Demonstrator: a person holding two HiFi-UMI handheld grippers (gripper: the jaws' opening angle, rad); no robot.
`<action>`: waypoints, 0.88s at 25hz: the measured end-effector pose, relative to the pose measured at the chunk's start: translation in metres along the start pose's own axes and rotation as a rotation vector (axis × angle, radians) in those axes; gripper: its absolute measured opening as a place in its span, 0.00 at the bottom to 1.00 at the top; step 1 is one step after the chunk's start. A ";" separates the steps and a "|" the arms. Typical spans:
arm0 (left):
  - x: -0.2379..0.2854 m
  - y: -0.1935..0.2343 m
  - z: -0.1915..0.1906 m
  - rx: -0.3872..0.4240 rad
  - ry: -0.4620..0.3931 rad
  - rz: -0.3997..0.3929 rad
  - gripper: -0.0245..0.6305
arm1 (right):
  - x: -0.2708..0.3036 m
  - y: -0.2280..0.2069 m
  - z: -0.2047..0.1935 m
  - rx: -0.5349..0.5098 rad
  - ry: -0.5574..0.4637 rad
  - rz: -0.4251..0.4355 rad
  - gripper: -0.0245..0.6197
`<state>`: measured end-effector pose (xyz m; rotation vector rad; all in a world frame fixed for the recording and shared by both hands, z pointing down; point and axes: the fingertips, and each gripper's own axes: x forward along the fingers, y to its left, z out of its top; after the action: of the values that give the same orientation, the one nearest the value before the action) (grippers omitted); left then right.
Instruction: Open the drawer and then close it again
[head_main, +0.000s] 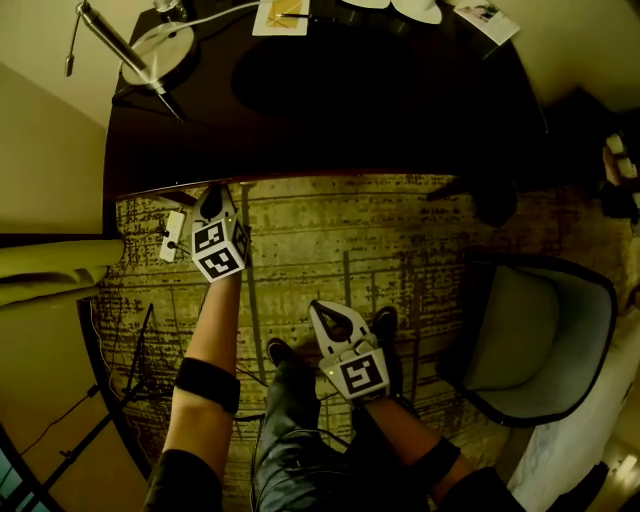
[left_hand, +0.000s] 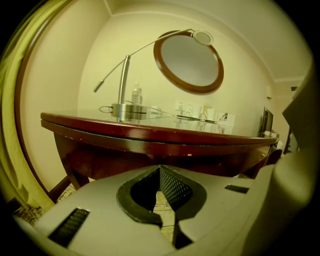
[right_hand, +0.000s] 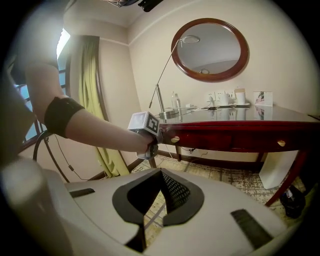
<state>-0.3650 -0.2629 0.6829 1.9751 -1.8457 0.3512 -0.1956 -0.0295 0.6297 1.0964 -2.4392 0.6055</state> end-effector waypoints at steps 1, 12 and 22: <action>0.001 0.000 0.000 -0.001 0.001 0.001 0.04 | -0.002 -0.002 0.000 0.005 -0.002 -0.008 0.04; -0.024 -0.013 -0.011 0.085 0.048 -0.015 0.04 | -0.023 -0.020 0.009 0.041 -0.026 -0.051 0.04; -0.161 -0.084 0.054 0.151 0.034 -0.122 0.04 | -0.081 -0.039 0.088 0.006 -0.095 -0.069 0.04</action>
<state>-0.3019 -0.1415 0.5520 2.1565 -1.7129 0.4970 -0.1312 -0.0519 0.5238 1.2318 -2.4689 0.5509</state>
